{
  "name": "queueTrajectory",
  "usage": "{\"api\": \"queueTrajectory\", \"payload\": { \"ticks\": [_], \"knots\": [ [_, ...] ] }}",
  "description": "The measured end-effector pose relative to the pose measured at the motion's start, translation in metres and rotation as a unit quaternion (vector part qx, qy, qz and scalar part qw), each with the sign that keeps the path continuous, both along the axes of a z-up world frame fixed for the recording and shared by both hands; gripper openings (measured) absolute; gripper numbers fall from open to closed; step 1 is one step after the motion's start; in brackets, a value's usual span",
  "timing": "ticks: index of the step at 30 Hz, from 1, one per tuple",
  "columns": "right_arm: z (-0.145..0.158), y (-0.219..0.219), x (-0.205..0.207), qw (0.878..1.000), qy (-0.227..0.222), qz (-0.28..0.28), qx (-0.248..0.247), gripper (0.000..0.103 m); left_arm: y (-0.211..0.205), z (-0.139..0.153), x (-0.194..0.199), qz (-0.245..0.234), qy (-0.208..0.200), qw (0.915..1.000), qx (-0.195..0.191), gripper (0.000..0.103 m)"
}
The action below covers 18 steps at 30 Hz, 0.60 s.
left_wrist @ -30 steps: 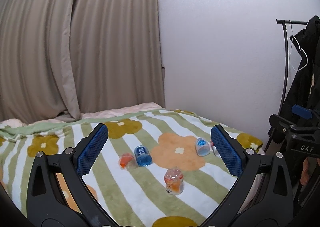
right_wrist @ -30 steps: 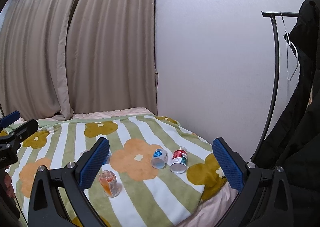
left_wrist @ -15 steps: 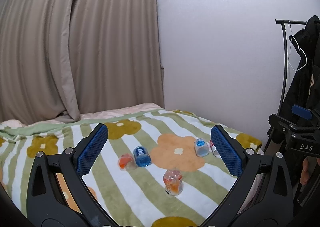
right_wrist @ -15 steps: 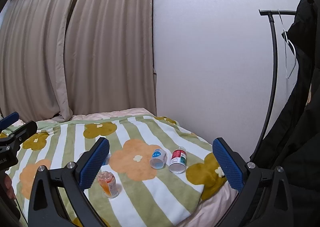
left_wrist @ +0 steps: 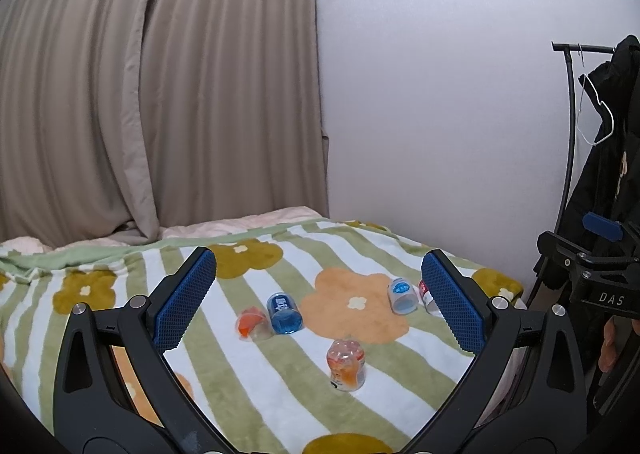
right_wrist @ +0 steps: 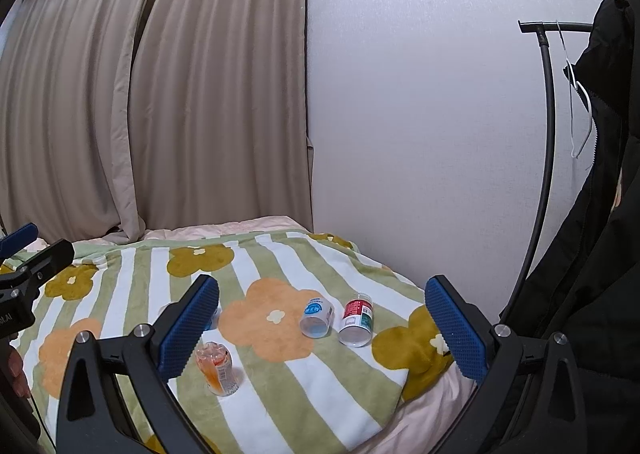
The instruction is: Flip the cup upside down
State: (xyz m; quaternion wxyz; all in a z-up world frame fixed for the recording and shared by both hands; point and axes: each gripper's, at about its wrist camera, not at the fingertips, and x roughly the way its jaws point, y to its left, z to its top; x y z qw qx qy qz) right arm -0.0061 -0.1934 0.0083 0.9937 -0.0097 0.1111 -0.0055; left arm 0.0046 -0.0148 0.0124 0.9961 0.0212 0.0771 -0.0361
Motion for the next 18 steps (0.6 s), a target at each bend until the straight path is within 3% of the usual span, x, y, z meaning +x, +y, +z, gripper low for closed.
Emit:
{"api": "queueTrajectory", "payload": {
  "ticks": [18],
  "knots": [
    [0.0001, 0.0005, -0.0005, 1.0, 0.0, 0.0, 0.0, 0.103, -0.0038, 0.0049, -0.0078, 0.013, -0.031, 0.9994, 0.007, 0.103]
  ]
}}
